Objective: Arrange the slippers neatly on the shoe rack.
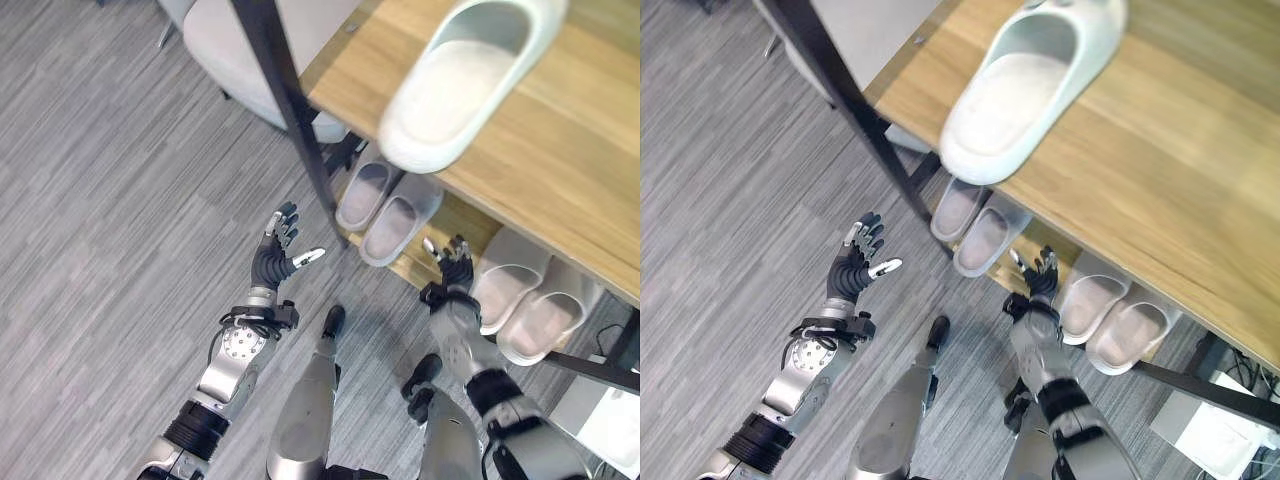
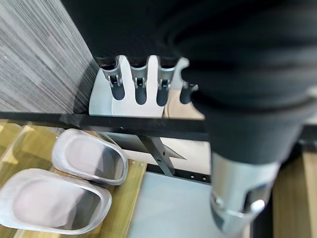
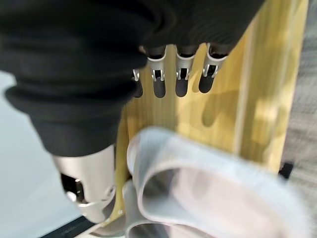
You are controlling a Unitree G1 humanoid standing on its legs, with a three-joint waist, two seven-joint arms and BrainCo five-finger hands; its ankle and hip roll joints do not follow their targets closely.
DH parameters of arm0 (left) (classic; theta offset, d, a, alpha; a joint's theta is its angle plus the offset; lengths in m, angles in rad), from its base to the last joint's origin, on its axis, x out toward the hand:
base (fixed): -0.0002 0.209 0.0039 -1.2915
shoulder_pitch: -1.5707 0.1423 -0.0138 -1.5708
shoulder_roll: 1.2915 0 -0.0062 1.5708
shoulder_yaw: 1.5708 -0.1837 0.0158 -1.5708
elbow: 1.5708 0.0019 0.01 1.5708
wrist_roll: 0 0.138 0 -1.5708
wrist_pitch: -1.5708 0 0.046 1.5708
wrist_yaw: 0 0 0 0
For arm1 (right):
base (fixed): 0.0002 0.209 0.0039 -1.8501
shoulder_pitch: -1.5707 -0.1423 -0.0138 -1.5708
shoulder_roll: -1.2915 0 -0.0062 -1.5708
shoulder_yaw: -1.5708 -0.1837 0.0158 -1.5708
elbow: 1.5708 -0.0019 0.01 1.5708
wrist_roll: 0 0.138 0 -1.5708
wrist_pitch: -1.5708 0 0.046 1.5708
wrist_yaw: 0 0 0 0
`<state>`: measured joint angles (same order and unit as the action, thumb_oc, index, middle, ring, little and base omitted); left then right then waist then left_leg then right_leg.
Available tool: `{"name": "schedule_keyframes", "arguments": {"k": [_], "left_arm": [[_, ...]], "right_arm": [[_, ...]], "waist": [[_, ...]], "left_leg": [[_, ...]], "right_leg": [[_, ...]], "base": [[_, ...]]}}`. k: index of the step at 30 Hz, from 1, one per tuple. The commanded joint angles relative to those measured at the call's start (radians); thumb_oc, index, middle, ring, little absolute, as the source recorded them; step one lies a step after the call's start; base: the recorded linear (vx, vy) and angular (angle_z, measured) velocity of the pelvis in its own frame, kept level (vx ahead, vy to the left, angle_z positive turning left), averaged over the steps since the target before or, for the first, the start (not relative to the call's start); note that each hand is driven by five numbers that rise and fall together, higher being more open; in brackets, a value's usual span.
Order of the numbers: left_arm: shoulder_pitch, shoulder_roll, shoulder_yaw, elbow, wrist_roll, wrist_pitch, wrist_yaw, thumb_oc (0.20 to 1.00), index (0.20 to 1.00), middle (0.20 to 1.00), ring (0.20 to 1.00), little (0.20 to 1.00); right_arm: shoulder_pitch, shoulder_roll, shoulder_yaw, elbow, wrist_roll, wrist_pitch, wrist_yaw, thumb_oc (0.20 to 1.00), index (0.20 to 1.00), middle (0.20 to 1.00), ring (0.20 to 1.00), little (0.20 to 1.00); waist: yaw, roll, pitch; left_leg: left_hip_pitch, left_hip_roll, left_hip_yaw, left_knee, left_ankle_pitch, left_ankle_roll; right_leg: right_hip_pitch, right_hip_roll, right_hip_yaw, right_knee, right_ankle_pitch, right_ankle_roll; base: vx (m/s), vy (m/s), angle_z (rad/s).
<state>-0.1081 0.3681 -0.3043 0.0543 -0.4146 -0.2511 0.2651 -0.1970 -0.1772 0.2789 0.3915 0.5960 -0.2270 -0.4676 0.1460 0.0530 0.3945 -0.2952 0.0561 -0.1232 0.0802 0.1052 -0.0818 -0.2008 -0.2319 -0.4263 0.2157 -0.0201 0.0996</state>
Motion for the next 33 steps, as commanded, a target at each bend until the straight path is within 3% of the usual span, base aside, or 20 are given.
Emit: {"name": "schedule_keyframes", "arguments": {"k": [1, 3, 6, 12, 15, 22, 29, 33], "left_arm": [[-0.006, 0.028, 0.008, -0.009, 0.019, -0.013, -0.041, 1.0, 1.0, 1.0, 1.0, 1.0], [0.056, 0.025, 0.05, 0.003, 0.042, 0.004, -0.073, 1.0, 1.0, 1.0, 1.0, 1.0], [0.118, 0.013, 0.066, 0.027, 0.079, 0.018, -0.104, 1.0, 1.0, 1.0, 1.0, 1.0], [0.191, 0.009, 0.04, 0.093, 0.108, 0.058, -0.198, 1.0, 1.0, 1.0, 1.0, 1.0], [0.207, 0.068, 0.005, 0.097, 0.182, 0.093, -0.298, 1.0, 1.0, 1.0, 1.0, 1.0], [0.176, 0.175, -0.075, 0.007, 0.297, 0.093, -0.422, 1.0, 1.0, 1.0, 1.0, 1.0], [0.021, 0.253, -0.176, -0.198, 0.243, 0.064, -0.497, 1.0, 1.0, 1.0, 1.0, 1.0], [-0.086, 0.217, -0.224, -0.307, 0.06, 0.071, -0.529, 1.0, 1.0, 1.0, 1.0, 1.0]], "right_arm": [[-0.085, -0.06, -0.03, 0.008, -0.122, 0.015, 0.128, 1.0, 1.0, 1.0, 1.0, 1.0], [0.055, -0.126, -0.027, -0.138, -0.245, 0.037, 0.226, 1.0, 1.0, 1.0, 1.0, 1.0], [0.192, -0.17, -0.036, -0.261, -0.364, 0.037, 0.3, 1.0, 1.0, 1.0, 1.0, 1.0], [0.312, -0.163, -0.052, -0.234, -0.401, 0.05, 0.365, 1.0, 1.0, 1.0, 1.0, 1.0], [0.352, -0.166, -0.079, -0.204, -0.386, 0.078, 0.408, 1.0, 1.0, 1.0, 1.0, 1.0], [0.381, -0.189, -0.082, -0.183, -0.385, 0.099, 0.467, 1.0, 1.0, 1.0, 1.0, 1.0], [0.399, -0.223, -0.078, -0.187, -0.387, 0.097, 0.491, 1.0, 1.0, 1.0, 1.0, 1.0], [0.38, -0.214, -0.055, -0.172, -0.409, 0.103, 0.486, 1.0, 1.0, 1.0, 1.0, 1.0]], "waist": [[0.016, -0.046, -0.068], [-0.023, -0.055, -0.13], [-0.058, -0.051, -0.18], [-0.108, -0.043, -0.222], [-0.139, -0.035, -0.241], [-0.17, -0.03, -0.259], [-0.2, -0.031, -0.271], [-0.213, -0.032, -0.278]], "left_leg": [[0.054, 0.019, 0.062, -0.075, -0.056, -0.006], [0.13, 0.024, 0.089, -0.134, -0.04, -0.013], [0.191, 0.027, 0.119, -0.159, -0.048, -0.01], [0.256, 0.037, 0.169, -0.167, -0.069, -0.004], [0.277, 0.04, 0.197, -0.167, -0.081, 0.0], [0.292, 0.045, 0.229, -0.167, -0.093, -0.001], [0.299, 0.048, 0.248, -0.167, -0.103, -0.004], [0.307, 0.05, 0.257, -0.167, -0.108, -0.004]], "right_leg": [[0.113, -0.008, 0.029, -0.111, -0.025, 0.05], [0.176, 0.008, 0.037, -0.178, -0.005, 0.06], [0.221, 0.015, 0.056, -0.226, 0.01, 0.067], [0.257, 0.024, 0.104, -0.277, 0.026, 0.071], [0.255, 0.03, 0.137, -0.295, 0.039, 0.074], [0.243, 0.031, 0.17, -0.303, 0.053, 0.081], [0.23, 0.031, 0.193, -0.303, 0.058, 0.088], [0.233, 0.032, 0.199, -0.303, 0.057, 0.089]], "base": [[0.17, -0.039, -0.61], [0.14, -0.032, -0.45], [0.1, 0.01, -0.31], [0.06, 0.008, -0.25], [0.03, 0.003, -0.31], [0.02, -0.003, -0.23], [0.01, -0.002, -0.09], [0.02, -0.021, -0.06]]}}
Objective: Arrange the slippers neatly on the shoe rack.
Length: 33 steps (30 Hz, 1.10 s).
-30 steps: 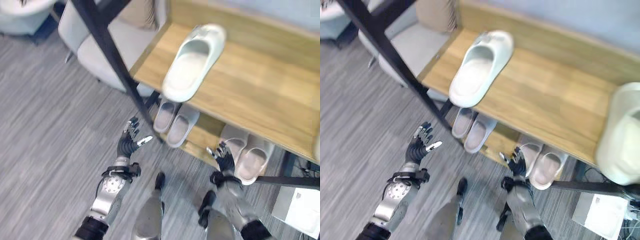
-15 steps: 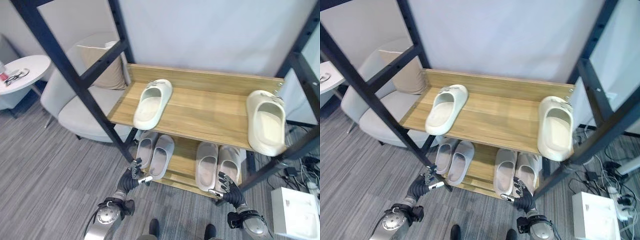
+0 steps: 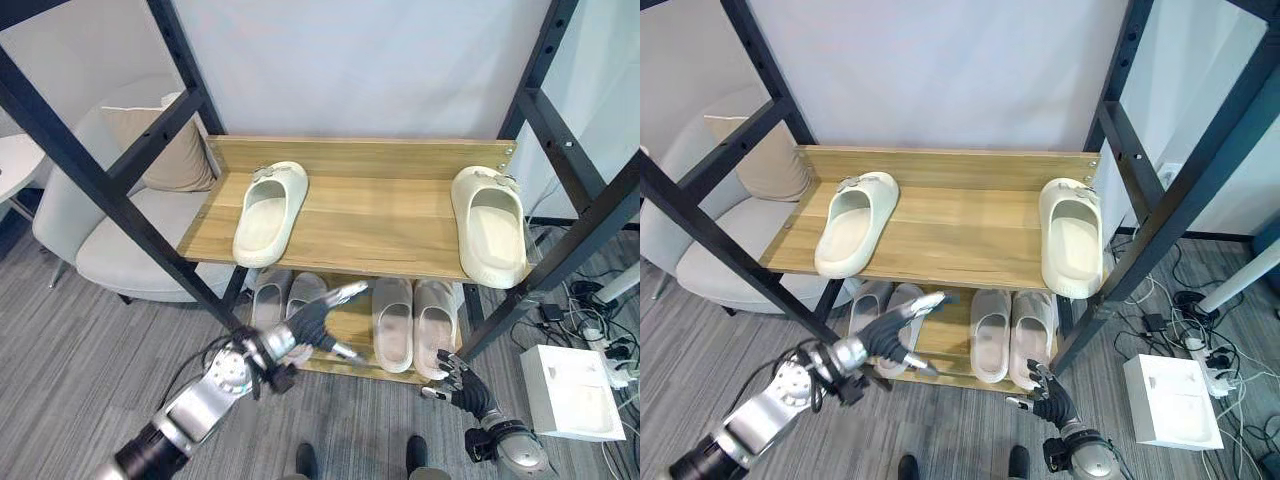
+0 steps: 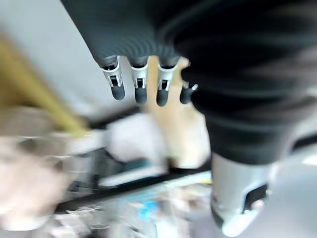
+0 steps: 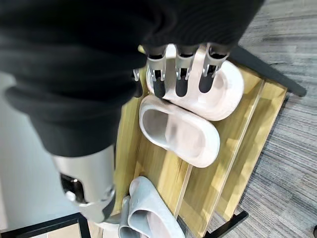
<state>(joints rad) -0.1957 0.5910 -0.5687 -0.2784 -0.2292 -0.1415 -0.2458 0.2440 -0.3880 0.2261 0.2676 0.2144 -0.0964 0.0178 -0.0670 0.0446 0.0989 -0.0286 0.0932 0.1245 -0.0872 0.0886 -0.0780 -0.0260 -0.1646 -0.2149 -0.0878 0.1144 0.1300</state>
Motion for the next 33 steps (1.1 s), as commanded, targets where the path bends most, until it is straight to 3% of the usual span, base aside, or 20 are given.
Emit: {"name": "schedule_keyframes", "arguments": {"k": [1, 3, 4, 7, 12, 16, 22, 33], "left_arm": [[-0.022, -0.046, 0.04, 0.016, -0.199, -0.033, -0.018, 1.0, 1.0, 1.0, 1.0, 1.0], [-0.053, -0.107, 0.089, -0.008, -0.249, -0.059, 0.048, 1.0, 1.0, 1.0, 1.0, 1.0], [-0.091, -0.153, 0.163, -0.012, -0.18, -0.107, 0.168, 1.0, 1.0, 1.0, 1.0, 1.0], [-0.115, -0.172, 0.205, -0.001, -0.115, -0.133, 0.251, 1.0, 1.0, 1.0, 1.0, 1.0], [-0.208, -0.109, 0.302, 0.059, 0.206, -0.158, 0.491, 1.0, 1.0, 1.0, 1.0, 1.0], [-0.315, -0.012, 0.324, 0.154, 0.451, -0.117, 0.618, 1.0, 1.0, 1.0, 1.0, 1.0], [-0.377, 0.077, 0.318, 0.26, 0.669, -0.05, 0.721, 1.0, 1.0, 1.0, 1.0, 1.0], [-0.415, 0.238, 0.319, 0.443, 0.944, 0.091, 0.772, 1.0, 1.0, 1.0, 1.0, 1.0]], "right_arm": [[-0.065, 0.009, 0.007, -0.047, -0.032, -0.027, -0.002, 1.0, 1.0, 1.0, 1.0, 1.0], [-0.072, 0.031, 0.014, -0.042, -0.036, -0.033, -0.017, 1.0, 1.0, 1.0, 1.0, 1.0], [-0.078, 0.05, 0.02, -0.036, -0.034, -0.046, -0.039, 1.0, 1.0, 1.0, 1.0, 1.0], [-0.08, 0.057, 0.021, -0.031, -0.032, -0.058, -0.054, 1.0, 1.0, 1.0, 1.0, 1.0], [-0.075, 0.047, 0.02, -0.029, -0.035, -0.086, -0.089, 1.0, 1.0, 1.0, 1.0, 1.0], [-0.078, 0.03, 0.043, -0.019, -0.04, -0.098, -0.092, 1.0, 1.0, 1.0, 1.0, 1.0], [-0.075, 0.015, 0.064, -0.031, -0.035, -0.113, -0.09, 1.0, 1.0, 1.0, 1.0, 1.0], [-0.051, -0.014, 0.063, -0.05, -0.038, -0.125, -0.079, 1.0, 1.0, 1.0, 1.0, 1.0]], "waist": [[-0.002, -0.026, 0.017], [0.001, -0.03, 0.017], [0.009, -0.037, 0.017], [0.011, -0.039, 0.019], [0.011, -0.036, 0.015], [0.003, -0.028, 0.007], [-0.008, -0.026, 0.002], [-0.022, -0.031, 0.0]], "left_leg": [[0.046, 0.014, 0.011, 0.0, -0.094, -0.007], [0.05, 0.015, 0.008, 0.0, -0.093, -0.006], [0.052, 0.015, 0.002, 0.0, -0.093, -0.007], [0.053, 0.016, -0.002, 0.0, -0.092, -0.009], [0.059, 0.019, -0.001, 0.0, -0.093, -0.013], [0.065, 0.019, 0.006, 0.0, -0.095, -0.017], [0.071, 0.02, 0.016, 0.0, -0.101, -0.019], [0.077, 0.023, 0.037, 0.0, -0.111, -0.021]], "right_leg": [[0.062, -0.034, -0.01, 0.001, -0.079, 0.057], [0.068, -0.032, -0.011, 0.001, -0.084, 0.053], [0.076, -0.03, -0.016, 0.001, -0.089, 0.05], [0.082, -0.031, -0.022, 0.001, -0.09, 0.049], [0.087, -0.031, -0.027, 0.001, -0.091, 0.053], [0.087, -0.031, -0.028, 0.001, -0.089, 0.057], [0.085, -0.031, -0.023, 0.001, -0.087, 0.061], [0.072, -0.031, -0.007, 0.001, -0.079, 0.069]], "base": [[0.02, -0.03, -0.08], [0.03, -0.059, -0.05], [0.03, -0.067, 0.0], [0.02, -0.037, 0.05], [0.03, -0.02, 0.05], [0.04, 0.001, -0.03], [0.02, 0.003, -0.01], [0.02, 0.007, -0.06]]}}
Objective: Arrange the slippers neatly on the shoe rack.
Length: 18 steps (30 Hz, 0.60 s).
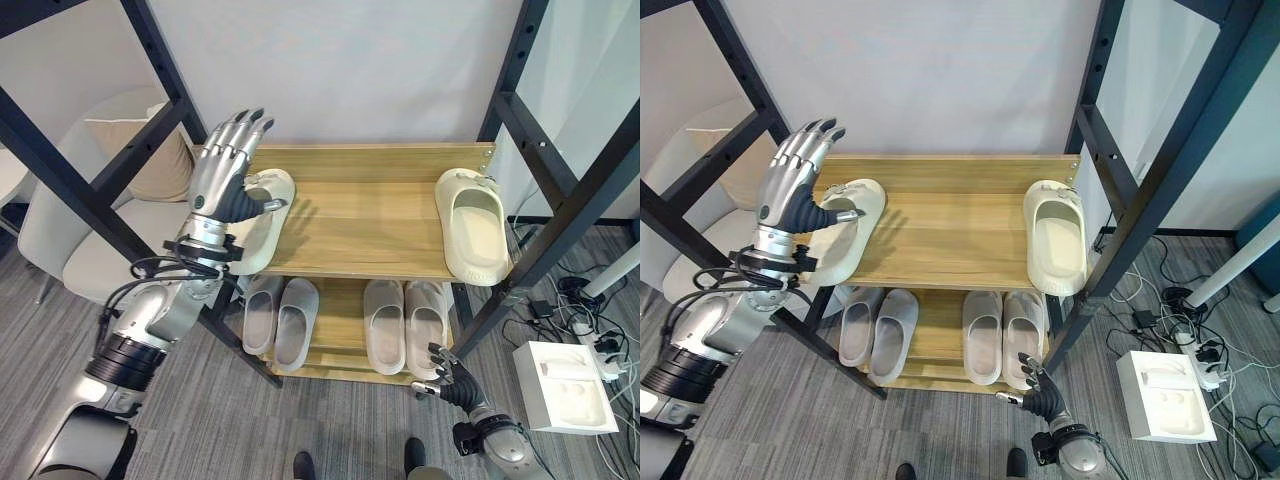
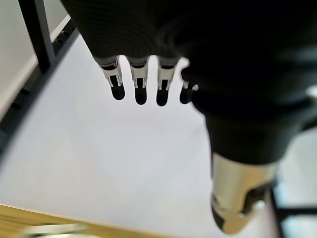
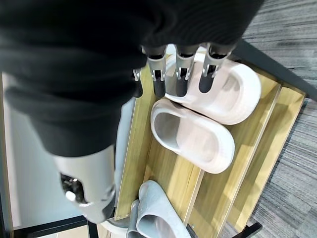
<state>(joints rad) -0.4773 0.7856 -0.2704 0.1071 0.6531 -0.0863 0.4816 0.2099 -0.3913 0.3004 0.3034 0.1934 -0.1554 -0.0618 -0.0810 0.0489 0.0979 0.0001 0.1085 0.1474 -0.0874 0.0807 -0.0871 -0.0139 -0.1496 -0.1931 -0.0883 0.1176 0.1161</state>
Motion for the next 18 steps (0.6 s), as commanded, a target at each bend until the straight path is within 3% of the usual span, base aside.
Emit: {"name": "schedule_keyframes", "arguments": {"k": [1, 9, 17, 18], "left_arm": [[-0.132, 0.054, 0.027, 0.069, 0.069, 0.044, 0.041, 1.0, 1.0, 1.0, 1.0, 1.0], [-0.13, 0.081, 0.065, 0.174, 0.1, 0.109, 0.028, 1.0, 1.0, 1.0, 1.0, 1.0], [-0.226, 0.09, 0.006, 0.333, 0.118, 0.172, 0.031, 1.0, 1.0, 1.0, 1.0, 1.0], [-0.239, 0.094, -0.005, 0.351, 0.12, 0.177, 0.029, 0.702, 0.702, 0.702, 0.702, 0.702]], "right_arm": [[-0.014, -0.011, -0.014, -0.088, -0.018, -0.065, 0.002, 1.0, 1.0, 1.0, 1.0, 1.0], [-0.002, -0.018, -0.032, -0.11, -0.029, -0.058, 0.011, 1.0, 1.0, 1.0, 1.0, 1.0], [0.015, -0.031, -0.046, -0.135, -0.029, -0.06, 0.009, 1.0, 1.0, 1.0, 1.0, 1.0], [0.019, -0.032, -0.048, -0.137, -0.027, -0.061, 0.01, 1.0, 1.0, 1.0, 1.0, 1.0]], "waist": [[-0.008, -0.036, 0.001], [-0.017, -0.04, -0.003], [-0.042, -0.043, 0.005], [-0.047, -0.044, 0.006]], "left_leg": [[0.049, 0.008, 0.016, 0.0, -0.104, -0.012], [0.051, 0.008, 0.027, 0.0, -0.108, -0.01], [0.05, 0.006, 0.042, 0.0, -0.114, -0.007], [0.049, 0.007, 0.044, 0.0, -0.115, -0.006]], "right_leg": [[0.058, -0.046, -0.026, 0.001, -0.082, 0.083], [0.05, -0.044, -0.017, 0.001, -0.081, 0.084], [0.033, -0.043, -0.003, 0.001, -0.076, 0.088], [0.031, -0.043, 0.001, 0.001, -0.075, 0.088]], "base": [[0.02, 0.017, -0.07], [0.01, 0.005, -0.01], [0.01, 0.014, -0.08], [0.0, 0.0, 0.0]]}}
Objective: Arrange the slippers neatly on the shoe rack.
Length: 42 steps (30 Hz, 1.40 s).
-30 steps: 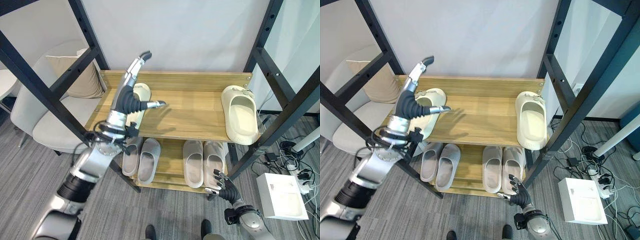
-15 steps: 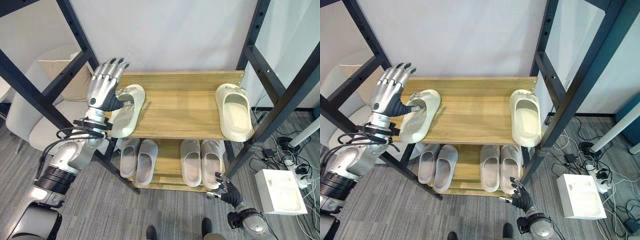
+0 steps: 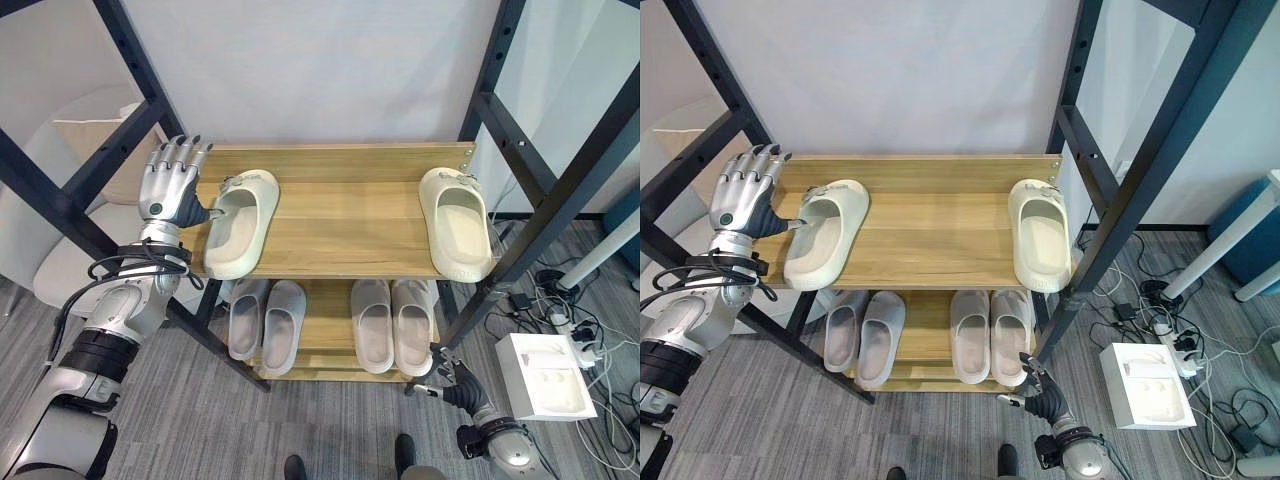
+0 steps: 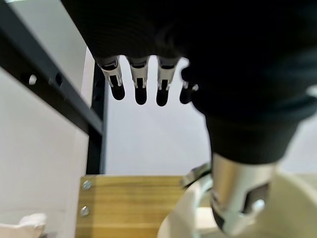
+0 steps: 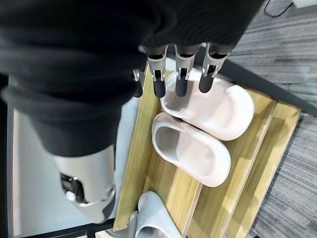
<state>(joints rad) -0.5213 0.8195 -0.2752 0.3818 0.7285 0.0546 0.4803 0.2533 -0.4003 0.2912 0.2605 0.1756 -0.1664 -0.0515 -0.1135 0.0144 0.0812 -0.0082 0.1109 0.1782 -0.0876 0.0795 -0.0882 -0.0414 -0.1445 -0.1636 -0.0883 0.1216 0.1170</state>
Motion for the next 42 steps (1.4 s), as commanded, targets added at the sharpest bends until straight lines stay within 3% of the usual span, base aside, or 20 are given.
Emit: {"name": "schedule_keyframes", "arguments": {"k": [1, 2, 3, 4, 14, 27, 29, 31, 42], "left_arm": [[-0.207, 0.064, -0.009, 0.093, 0.047, 0.042, 0.028, 0.57, 0.57, 0.57, 0.57, 0.57], [-0.215, 0.069, -0.015, 0.104, 0.047, 0.044, 0.026, 0.445, 0.445, 0.445, 0.445, 0.445], [-0.224, 0.07, -0.021, 0.117, 0.043, 0.048, 0.024, 0.216, 0.216, 0.216, 0.216, 0.216], [-0.243, 0.072, -0.03, 0.139, 0.039, 0.052, 0.026, 0.2, 0.2, 0.2, 0.2, 0.2], [-0.252, 0.062, -0.037, 0.13, 0.025, 0.049, 0.034, 0.2, 0.2, 0.2, 0.2, 0.2], [-0.228, -0.073, -0.057, -0.092, 0.02, -0.031, 0.02, 0.2, 0.2, 0.2, 0.2, 0.2], [-0.25, -0.081, -0.071, -0.091, 0.023, -0.03, 0.02, 0.2, 0.2, 0.2, 0.2, 0.2], [-0.373, -0.098, -0.169, -0.019, 0.046, -0.009, 0.014, 0.2, 0.2, 0.2, 0.2, 0.2], [-0.492, -0.14, -0.271, 0.128, 0.045, 0.017, -0.017, 0.2, 0.2, 0.2, 0.2, 0.2]], "right_arm": [[-0.019, -0.024, -0.043, -0.098, -0.008, -0.051, 0.0, 1.0, 1.0, 1.0, 1.0, 1.0], [-0.014, -0.025, -0.046, -0.101, -0.007, -0.051, 0.001, 1.0, 1.0, 1.0, 1.0, 1.0], [-0.009, -0.025, -0.05, -0.103, -0.004, -0.05, 0.001, 1.0, 1.0, 1.0, 1.0, 1.0], [-0.001, -0.022, -0.053, -0.105, -0.001, -0.05, 0.001, 1.0, 1.0, 1.0, 1.0, 1.0], [0.008, -0.014, -0.051, -0.106, 0.008, -0.049, -0.005, 1.0, 1.0, 1.0, 1.0, 1.0], [-0.007, -0.001, -0.046, -0.1, 0.011, -0.038, -0.014, 1.0, 1.0, 1.0, 1.0, 1.0], [-0.008, -0.003, -0.047, -0.1, 0.012, -0.038, -0.014, 1.0, 1.0, 1.0, 1.0, 1.0], [-0.004, -0.021, -0.051, -0.11, 0.023, -0.041, -0.018, 1.0, 1.0, 1.0, 1.0, 1.0], [0.02, -0.044, -0.073, -0.125, 0.045, -0.048, -0.019, 1.0, 1.0, 1.0, 1.0, 1.0]], "waist": [[-0.019, -0.01, 0.024], [-0.021, -0.011, 0.025], [-0.024, -0.013, 0.026], [-0.03, -0.015, 0.028], [-0.038, -0.022, 0.031], [-0.04, -0.008, 0.018], [-0.043, -0.006, 0.018], [-0.073, 0.012, 0.02], [-0.125, 0.029, 0.025]], "left_leg": [[0.058, 0.004, 0.016, 0.0, -0.115, -0.005], [0.058, 0.004, 0.018, 0.0, -0.115, -0.005], [0.058, 0.003, 0.021, 0.0, -0.116, -0.004], [0.057, 0.004, 0.027, 0.0, -0.116, -0.004], [0.062, 0.004, 0.038, 0.0, -0.122, -0.001], [0.081, 0.004, 0.027, 0.0, -0.122, -0.001], [0.081, 0.005, 0.028, 0.0, -0.122, -0.001], [0.082, 0.008, 0.042, 0.0, -0.117, -0.001], [0.097, 0.02, 0.088, 0.0, -0.116, -0.005]], "right_leg": [[0.056, -0.048, -0.025, 0.001, -0.078, 0.088], [0.054, -0.048, -0.023, 0.001, -0.077, 0.088], [0.052, -0.047, -0.019, 0.001, -0.076, 0.089], [0.046, -0.047, -0.014, 0.001, -0.074, 0.09], [0.042, -0.045, 0.001, 0.001, -0.072, 0.09], [0.07, -0.042, -0.012, 0.001, -0.085, 0.083], [0.07, -0.042, -0.011, 0.001, -0.085, 0.084], [0.059, -0.04, 0.006, 0.001, -0.08, 0.085], [0.035, -0.029, 0.056, 0.001, -0.071, 0.085]], "base": [[0.0, 0.0, 0.0], [0.01, 0.023, -0.05], [0.01, 0.022, -0.12], [0.0, 0.025, -0.17], [0.0, 0.006, -0.05], [0.0, -0.005, 0.0], [-0.02, -0.021, 0.01], [-0.04, -0.047, -0.01], [0.0, -0.023, -0.16]]}}
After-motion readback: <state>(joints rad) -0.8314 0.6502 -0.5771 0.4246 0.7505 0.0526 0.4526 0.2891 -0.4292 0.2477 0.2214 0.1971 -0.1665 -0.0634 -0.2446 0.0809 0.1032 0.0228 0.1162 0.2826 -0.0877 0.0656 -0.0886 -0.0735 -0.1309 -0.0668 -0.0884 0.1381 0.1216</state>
